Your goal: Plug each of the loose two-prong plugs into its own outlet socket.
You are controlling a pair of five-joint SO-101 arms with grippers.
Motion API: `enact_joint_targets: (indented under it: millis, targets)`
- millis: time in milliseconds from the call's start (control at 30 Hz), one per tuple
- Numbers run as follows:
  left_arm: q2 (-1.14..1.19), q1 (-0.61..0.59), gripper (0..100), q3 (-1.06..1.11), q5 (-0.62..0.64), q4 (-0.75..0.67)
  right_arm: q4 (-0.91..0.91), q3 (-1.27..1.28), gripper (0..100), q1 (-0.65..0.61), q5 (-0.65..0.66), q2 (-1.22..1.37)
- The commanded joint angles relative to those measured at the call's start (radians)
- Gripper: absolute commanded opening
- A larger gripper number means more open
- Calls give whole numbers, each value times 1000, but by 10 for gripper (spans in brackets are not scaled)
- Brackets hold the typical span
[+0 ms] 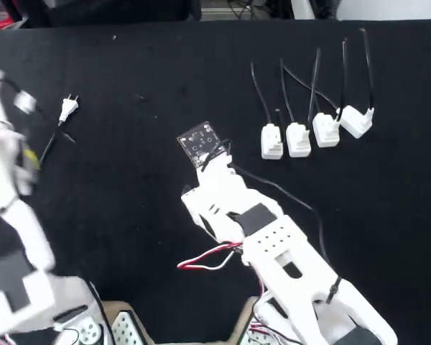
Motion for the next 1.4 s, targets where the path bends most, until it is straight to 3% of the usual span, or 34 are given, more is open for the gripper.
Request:
enact_joint_targets:
  millis: [0, 100, 200, 367, 500, 600, 733, 900, 1000, 1067, 1200, 1367]
  targets:
    - [-242, 174, 30, 504, 80, -221, -20, -2, 170, 17, -12, -35]
    - [-322, 243, 30, 710, 75, -354, -18, -2, 170, 17, -9, -35]
    - [-374, 305, 49, 811, 74, -400, -18, -2, 170, 17, -9, -35]
    - [-388, 453, 277, 877, 75, -468, -18, 1, 170, 17, -9, -35]
    - [-399, 503, 247, 877, 80, -535, -26, 15, 170, 17, -8, -35]
    - [-399, 495, 229, 789, 74, -440, -26, 16, 170, 17, -8, -35]
    - [-399, 397, 228, 654, 48, -290, -26, 16, 170, 15, -8, -35]
    - [-394, 196, 227, 510, -135, -160, -26, 16, 170, 12, -8, -35]
    - [-385, 74, 227, 552, -290, -163, -26, 16, 170, 14, -14, -41]
    - [-371, 35, 225, 653, -356, -250, -23, 16, 170, 15, -14, -41]
    - [-368, 97, 224, 855, -285, -430, -23, 15, 170, 11, -14, -41]
    - [-368, 367, 224, 894, -51, -453, -25, 18, 170, 11, -14, -41]
